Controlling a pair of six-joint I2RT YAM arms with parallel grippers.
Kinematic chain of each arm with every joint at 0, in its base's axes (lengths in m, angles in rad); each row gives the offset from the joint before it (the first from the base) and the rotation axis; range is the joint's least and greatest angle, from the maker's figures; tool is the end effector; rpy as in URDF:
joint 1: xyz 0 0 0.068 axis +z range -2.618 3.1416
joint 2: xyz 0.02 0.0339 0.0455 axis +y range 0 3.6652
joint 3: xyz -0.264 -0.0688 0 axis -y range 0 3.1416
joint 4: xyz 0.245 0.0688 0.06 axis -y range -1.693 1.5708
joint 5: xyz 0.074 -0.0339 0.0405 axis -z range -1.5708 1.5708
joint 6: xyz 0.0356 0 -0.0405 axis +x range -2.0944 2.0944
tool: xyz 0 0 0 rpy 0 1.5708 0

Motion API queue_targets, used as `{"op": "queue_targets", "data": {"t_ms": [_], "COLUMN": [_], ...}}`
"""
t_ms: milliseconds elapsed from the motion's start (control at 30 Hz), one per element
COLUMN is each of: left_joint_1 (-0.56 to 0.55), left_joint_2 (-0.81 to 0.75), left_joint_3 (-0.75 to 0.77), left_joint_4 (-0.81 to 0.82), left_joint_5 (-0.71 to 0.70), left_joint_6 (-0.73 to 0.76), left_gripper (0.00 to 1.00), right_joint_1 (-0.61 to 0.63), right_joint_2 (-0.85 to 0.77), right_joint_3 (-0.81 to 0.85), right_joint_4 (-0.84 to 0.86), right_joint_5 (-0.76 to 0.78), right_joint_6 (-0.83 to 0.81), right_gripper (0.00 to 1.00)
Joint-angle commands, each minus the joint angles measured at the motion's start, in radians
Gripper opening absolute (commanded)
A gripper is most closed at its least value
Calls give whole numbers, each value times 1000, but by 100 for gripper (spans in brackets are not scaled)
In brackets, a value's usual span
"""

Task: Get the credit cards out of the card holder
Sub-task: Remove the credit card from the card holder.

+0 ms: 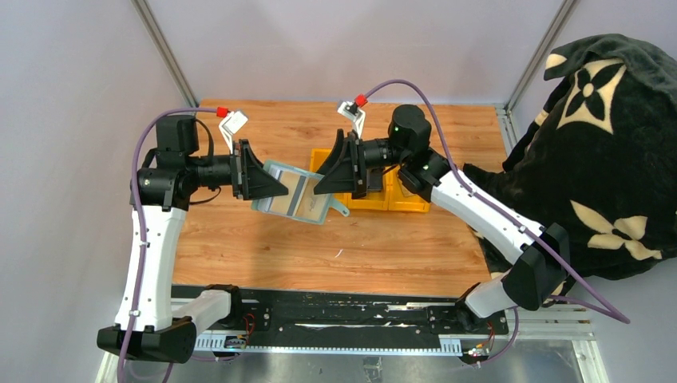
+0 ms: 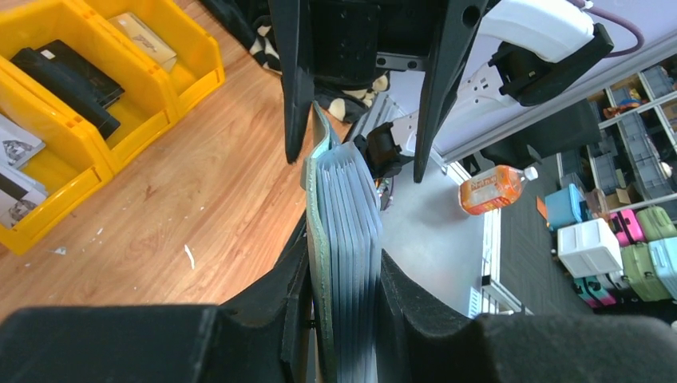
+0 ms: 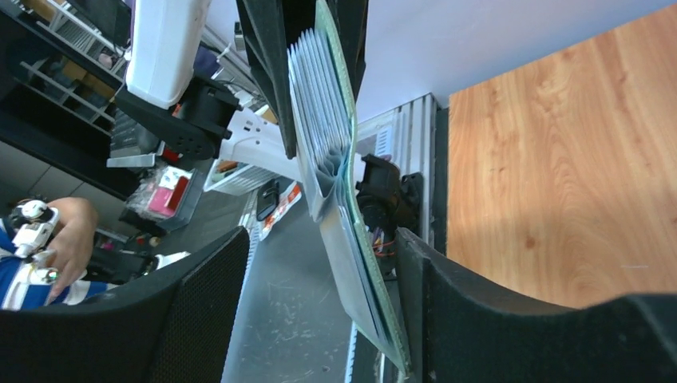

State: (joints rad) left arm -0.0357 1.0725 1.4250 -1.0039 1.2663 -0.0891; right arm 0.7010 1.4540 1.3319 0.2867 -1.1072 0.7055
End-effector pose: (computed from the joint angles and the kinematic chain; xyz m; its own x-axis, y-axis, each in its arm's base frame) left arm 0.1691 -0.0400 0.4350 -0.6719 -0.0027 -0.7406 0.7119 0.2734 -0.6469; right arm 0.2304 0.2362 0.4201 -0.5289 -0.0670 -0.8460 -0.8141 -0.2416 0.5281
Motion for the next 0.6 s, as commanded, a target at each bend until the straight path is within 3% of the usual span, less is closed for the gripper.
{"op": "queue_targets", "data": {"t_ms": [0,167,333,567], "left_joint_1": [3,2,-6,-7], "left_joint_2": [-19,-20,-30,-63], "left_joint_3": [24,38,29,-6], "left_joint_4": [-6,-10,-12,-9], "left_joint_5": [69,-39,-131,-70], "left_joint_6": [-20,1,20,51], "left_gripper": [6,10,38,64], "right_joint_1": [39,55,63,63], "right_joint_2": [-24,-12,11,-8], "right_joint_3": [42,66,85,31], "right_joint_4": [-103,-149,-150,-103], "right_joint_5": [-40,50,171,260], "right_joint_6": [-116,-125,-68,-26], "right_gripper": [61,27,1,0]}}
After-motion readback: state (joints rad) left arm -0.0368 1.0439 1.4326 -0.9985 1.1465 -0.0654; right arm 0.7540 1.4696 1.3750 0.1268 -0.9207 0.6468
